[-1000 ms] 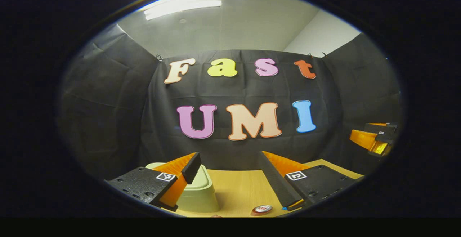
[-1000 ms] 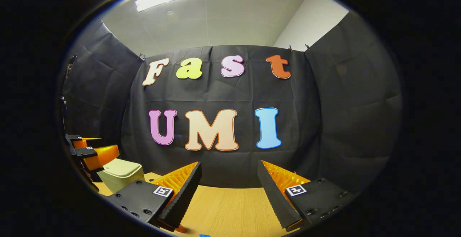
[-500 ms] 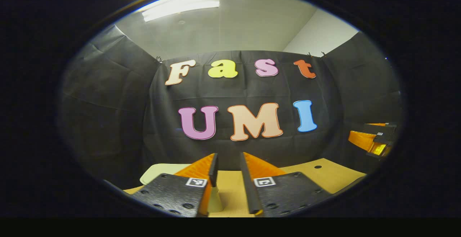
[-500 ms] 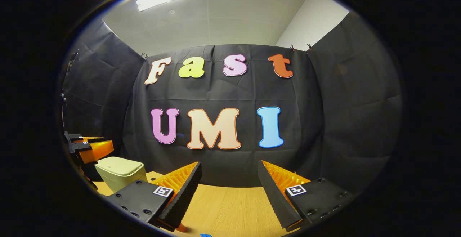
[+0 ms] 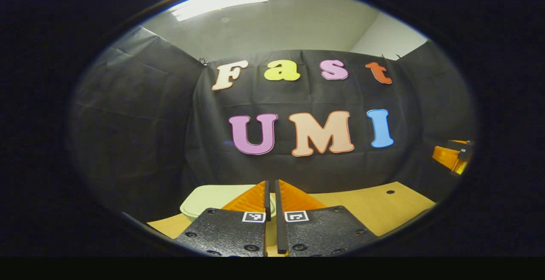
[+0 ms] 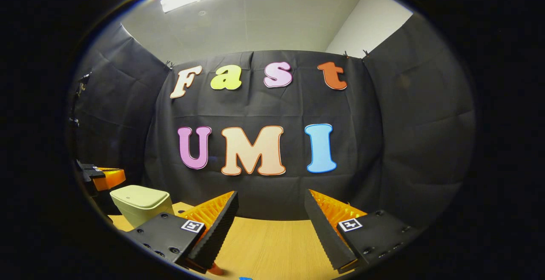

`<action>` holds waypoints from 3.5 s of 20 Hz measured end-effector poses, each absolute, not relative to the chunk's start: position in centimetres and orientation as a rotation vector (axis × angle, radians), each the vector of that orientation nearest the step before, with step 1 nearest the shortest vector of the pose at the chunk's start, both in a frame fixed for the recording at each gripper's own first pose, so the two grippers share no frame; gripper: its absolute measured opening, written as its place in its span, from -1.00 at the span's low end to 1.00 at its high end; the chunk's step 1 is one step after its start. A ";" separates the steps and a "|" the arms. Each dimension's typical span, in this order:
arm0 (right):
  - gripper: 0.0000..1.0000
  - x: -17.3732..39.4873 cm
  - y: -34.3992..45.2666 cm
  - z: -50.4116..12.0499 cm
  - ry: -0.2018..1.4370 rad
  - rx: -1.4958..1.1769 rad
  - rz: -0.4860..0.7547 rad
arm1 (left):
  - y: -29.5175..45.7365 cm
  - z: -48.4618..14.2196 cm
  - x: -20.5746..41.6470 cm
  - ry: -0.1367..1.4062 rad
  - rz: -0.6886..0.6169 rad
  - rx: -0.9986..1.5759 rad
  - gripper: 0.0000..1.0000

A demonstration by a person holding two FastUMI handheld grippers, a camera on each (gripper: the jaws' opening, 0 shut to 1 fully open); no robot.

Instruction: Press the lid of the desktop garbage bin to open it, pick up the crumpled paper on the desktop and throw it into the bin, then pick up the pop can on the desktop and drop it into the bin, and finally close the garbage bin lid.

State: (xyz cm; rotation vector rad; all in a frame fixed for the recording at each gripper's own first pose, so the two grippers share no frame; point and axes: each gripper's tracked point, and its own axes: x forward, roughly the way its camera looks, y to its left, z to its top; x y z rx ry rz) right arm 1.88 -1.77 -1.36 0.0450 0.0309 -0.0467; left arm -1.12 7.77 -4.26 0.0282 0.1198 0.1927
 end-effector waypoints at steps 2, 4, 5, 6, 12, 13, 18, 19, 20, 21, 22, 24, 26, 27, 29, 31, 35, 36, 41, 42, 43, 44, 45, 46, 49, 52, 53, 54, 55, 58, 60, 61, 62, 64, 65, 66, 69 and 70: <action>0.95 1.9 -1.3 -1.2 0.029 0.032 -0.047 | 9.2 -5.1 -1.1 0.135 0.220 0.028 -0.99; 0.95 2.1 -0.9 -1.4 0.032 0.023 -0.046 | 10.6 -6.0 -1.2 0.153 0.246 0.019 -0.98; 0.95 2.2 -0.6 -1.5 0.038 0.021 -0.045 | 11.3 -6.7 -1.1 0.164 0.259 0.014 -0.97; 0.95 2.2 -0.3 -1.7 0.043 0.020 -0.045 | 12.0 -7.3 -1.2 0.179 0.269 0.006 -0.97; 0.95 2.3 1.3 -2.2 0.061 0.006 -0.052 | 15.7 -11.1 -0.9 0.256 0.314 -0.025 -0.98; 0.95 2.4 1.5 -2.2 0.064 0.001 -0.055 | 16.1 -11.9 -0.6 0.267 0.317 -0.024 -1.00; 0.95 2.2 2.6 -3.0 0.095 -0.027 -0.059 | 16.8 -15.2 -0.4 0.335 0.300 -0.004 -0.95; 0.95 2.1 2.7 -2.9 0.097 -0.035 -0.062 | 16.8 -15.5 -0.4 0.341 0.302 0.001 -0.95; 0.95 2.0 2.8 -2.8 0.098 -0.039 -0.063 | 16.8 -15.0 0.0 0.308 0.295 0.018 -1.00; 0.95 1.9 3.0 -2.8 0.100 -0.040 -0.061 | 16.5 -15.8 -0.2 0.318 0.291 0.021 -0.93; 0.95 1.9 3.4 -3.0 0.106 -0.039 -0.055 | 16.6 -15.9 -0.3 0.310 0.288 0.016 -0.87; 0.95 1.8 3.8 -3.6 0.118 -0.037 -0.045 | 16.4 -15.9 -0.3 0.290 0.261 -0.009 -0.92; 0.96 1.7 4.2 -4.3 0.133 -0.041 -0.031 | 16.4 -15.1 -0.4 0.233 0.242 -0.054 -0.91; 0.96 1.8 4.4 -4.5 0.138 -0.045 -0.024 | 16.5 -14.8 -0.1 0.225 0.241 -0.037 -0.96; 0.96 1.8 4.6 -4.4 0.141 -0.052 -0.005 | 17.2 -14.6 -0.4 0.247 0.273 0.025 -1.00; 0.96 1.8 4.5 -4.3 0.141 -0.053 0.008 | 16.6 -12.2 -0.4 0.195 0.274 0.042 -0.97; 0.96 2.1 4.3 -4.8 0.150 -0.048 0.038 | 15.1 -7.5 -0.8 0.098 0.248 0.077 -0.92; 0.96 2.1 4.4 -5.5 0.163 -0.047 0.050 | 14.6 -6.7 -0.9 0.081 0.239 0.077 -0.89; 0.96 2.3 4.3 -9.0 0.237 -0.051 0.090 | 12.1 -3.5 -1.8 0.007 0.196 0.077 -0.49; 0.96 2.3 4.3 -10.1 0.257 -0.055 0.097 | 11.9 -3.5 -2.0 0.003 0.193 0.084 -0.33; 1.00 2.3 4.3 -11.1 0.276 -0.059 0.105 | 11.6 -3.4 -2.1 0.004 0.193 0.091 -0.26; 1.00 2.2 4.3 -12.2 0.296 -0.067 0.113 | 11.3 -3.3 -2.4 0.005 0.189 0.091 -0.25; 0.96 2.2 4.2 -13.4 0.314 -0.077 0.121 | 10.9 -3.3 -2.5 0.006 0.182 0.083 -0.23; 0.96 2.3 4.2 -14.8 0.336 -0.089 0.131 | 10.6 -3.2 -2.8 0.003 0.179 0.073 -0.17; 0.96 1.8 4.2 -20.6 0.445 -0.126 0.157 | 10.2 -2.8 -3.7 -0.001 0.185 0.051 0.04; 0.97 1.0 4.3 -26.9 0.600 -0.105 0.184 | 10.2 -1.8 -4.5 -0.019 0.197 0.061 0.53; 0.97 1.1 4.4 -28.5 0.639 -0.094 0.186 | 10.3 -1.5 -4.9 -0.026 0.200 0.074 0.67; 0.98 0.8 4.2 -30.2 0.674 -0.091 0.185 | 10.3 -1.2 -5.2 -0.029 0.200 0.086 0.55; 0.98 0.5 4.0 -32.0 0.712 -0.098 0.182 | 10.2 -0.8 -5.5 -0.036 0.197 0.094 0.55; 0.97 -1.7 3.7 -37.4 0.866 -0.114 0.184 | 11.3 0.0 -6.5 -0.046 0.225 0.116 0.65; 0.99 -2.2 3.7 -39.8 0.923 -0.129 0.188 | 12.2 0.4 -7.2 -0.047 0.252 0.124 0.69; 0.99 -2.5 3.8 -40.7 0.953 -0.141 0.190 | 12.5 0.5 -7.5 -0.046 0.262 0.130 0.69; 0.99 -2.7 4.2 -41.4 0.984 -0.137 0.206 | 12.9 0.5 -7.6 -0.041 0.271 0.139 0.69; 0.93 -3.3 4.8 -41.6 1.014 -0.104 0.238 | 13.8 0.4 -8.1 -0.030 0.289 0.155 0.69; 0.84 -2.8 5.3 -41.6 1.002 -0.082 0.239 | 14.3 0.2 -8.2 -0.023 0.299 0.157 0.69; 0.74 -3.1 5.7 -41.8 1.014 -0.075 0.251 | 14.8 0.0 -8.4 -0.017 0.308 0.155 0.69; -0.82 -2.4 4.2 -41.4 0.998 -0.151 0.200 | 15.7 -0.9 -8.4 0.011 0.321 0.136 0.69; -0.81 -2.6 4.5 -41.1 1.004 -0.148 0.204 | 16.0 -1.3 -8.4 0.018 0.324 0.130 0.70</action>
